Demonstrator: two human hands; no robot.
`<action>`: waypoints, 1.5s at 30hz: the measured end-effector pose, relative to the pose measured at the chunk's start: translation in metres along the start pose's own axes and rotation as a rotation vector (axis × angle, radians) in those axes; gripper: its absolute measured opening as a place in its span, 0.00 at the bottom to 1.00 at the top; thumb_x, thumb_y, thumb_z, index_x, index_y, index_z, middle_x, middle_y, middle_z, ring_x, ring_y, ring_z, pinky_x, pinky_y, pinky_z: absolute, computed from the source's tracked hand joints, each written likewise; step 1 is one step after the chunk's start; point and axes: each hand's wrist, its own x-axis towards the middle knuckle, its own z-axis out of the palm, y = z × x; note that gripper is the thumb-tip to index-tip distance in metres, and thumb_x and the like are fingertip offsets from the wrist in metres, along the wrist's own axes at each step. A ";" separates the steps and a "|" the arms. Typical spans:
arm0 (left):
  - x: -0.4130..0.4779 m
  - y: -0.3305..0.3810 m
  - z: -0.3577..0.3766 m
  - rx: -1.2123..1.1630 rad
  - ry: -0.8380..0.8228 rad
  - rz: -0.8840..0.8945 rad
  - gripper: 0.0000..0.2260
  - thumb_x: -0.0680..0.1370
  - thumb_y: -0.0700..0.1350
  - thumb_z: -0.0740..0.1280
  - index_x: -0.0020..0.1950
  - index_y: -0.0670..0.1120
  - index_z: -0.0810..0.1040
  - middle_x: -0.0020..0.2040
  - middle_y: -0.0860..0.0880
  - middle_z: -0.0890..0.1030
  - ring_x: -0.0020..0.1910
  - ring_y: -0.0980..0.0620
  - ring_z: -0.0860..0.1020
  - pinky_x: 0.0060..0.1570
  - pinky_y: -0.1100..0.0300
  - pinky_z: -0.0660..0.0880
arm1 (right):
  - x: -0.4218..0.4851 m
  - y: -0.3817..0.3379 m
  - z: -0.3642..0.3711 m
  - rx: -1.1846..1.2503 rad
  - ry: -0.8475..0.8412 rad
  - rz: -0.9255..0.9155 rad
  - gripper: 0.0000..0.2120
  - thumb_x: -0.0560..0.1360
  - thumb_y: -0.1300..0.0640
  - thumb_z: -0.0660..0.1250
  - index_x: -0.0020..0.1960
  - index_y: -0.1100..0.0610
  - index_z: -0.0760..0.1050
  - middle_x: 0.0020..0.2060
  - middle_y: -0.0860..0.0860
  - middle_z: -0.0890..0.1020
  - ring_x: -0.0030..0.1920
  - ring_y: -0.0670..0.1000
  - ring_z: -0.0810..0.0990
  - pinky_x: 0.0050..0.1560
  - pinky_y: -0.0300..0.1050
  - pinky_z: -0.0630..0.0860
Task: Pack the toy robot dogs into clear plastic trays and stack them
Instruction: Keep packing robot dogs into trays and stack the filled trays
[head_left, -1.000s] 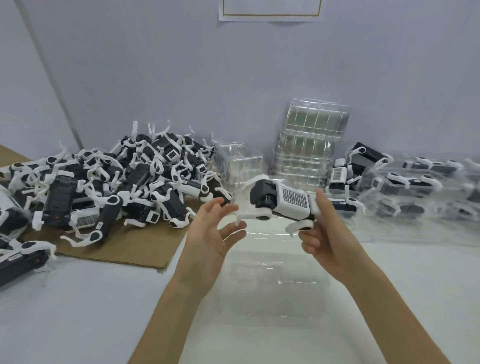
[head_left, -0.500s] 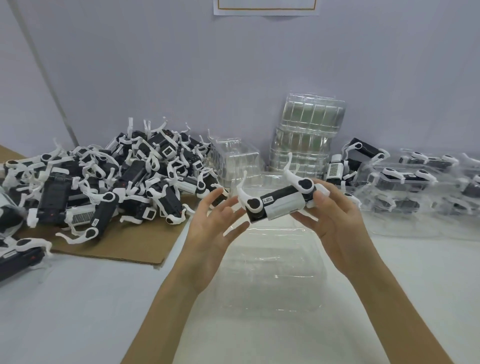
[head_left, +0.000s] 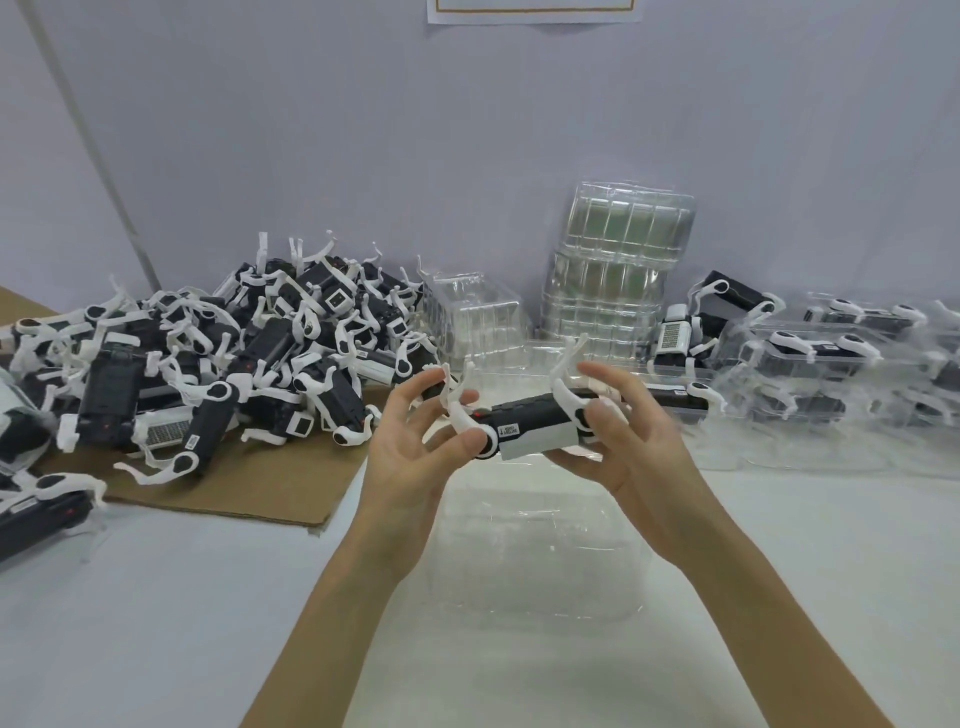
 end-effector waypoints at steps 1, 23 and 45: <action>0.000 0.000 0.001 0.011 0.001 0.005 0.32 0.64 0.44 0.78 0.65 0.50 0.73 0.54 0.48 0.83 0.53 0.48 0.82 0.53 0.56 0.78 | 0.000 0.001 0.001 -0.002 0.013 0.023 0.29 0.68 0.48 0.78 0.65 0.52 0.74 0.60 0.60 0.79 0.54 0.58 0.83 0.52 0.52 0.82; -0.006 0.002 0.007 0.216 -0.116 0.137 0.17 0.70 0.45 0.77 0.57 0.48 0.80 0.44 0.50 0.82 0.56 0.42 0.83 0.53 0.53 0.80 | -0.002 -0.002 0.008 0.156 -0.019 -0.008 0.30 0.74 0.61 0.71 0.71 0.66 0.64 0.59 0.63 0.81 0.56 0.61 0.83 0.52 0.52 0.81; 0.003 -0.021 -0.014 0.754 -0.008 -0.294 0.13 0.81 0.41 0.65 0.59 0.58 0.75 0.59 0.59 0.79 0.55 0.65 0.77 0.45 0.69 0.72 | 0.002 -0.003 -0.018 0.104 0.090 0.087 0.16 0.76 0.65 0.65 0.63 0.62 0.71 0.54 0.60 0.83 0.49 0.59 0.85 0.48 0.54 0.82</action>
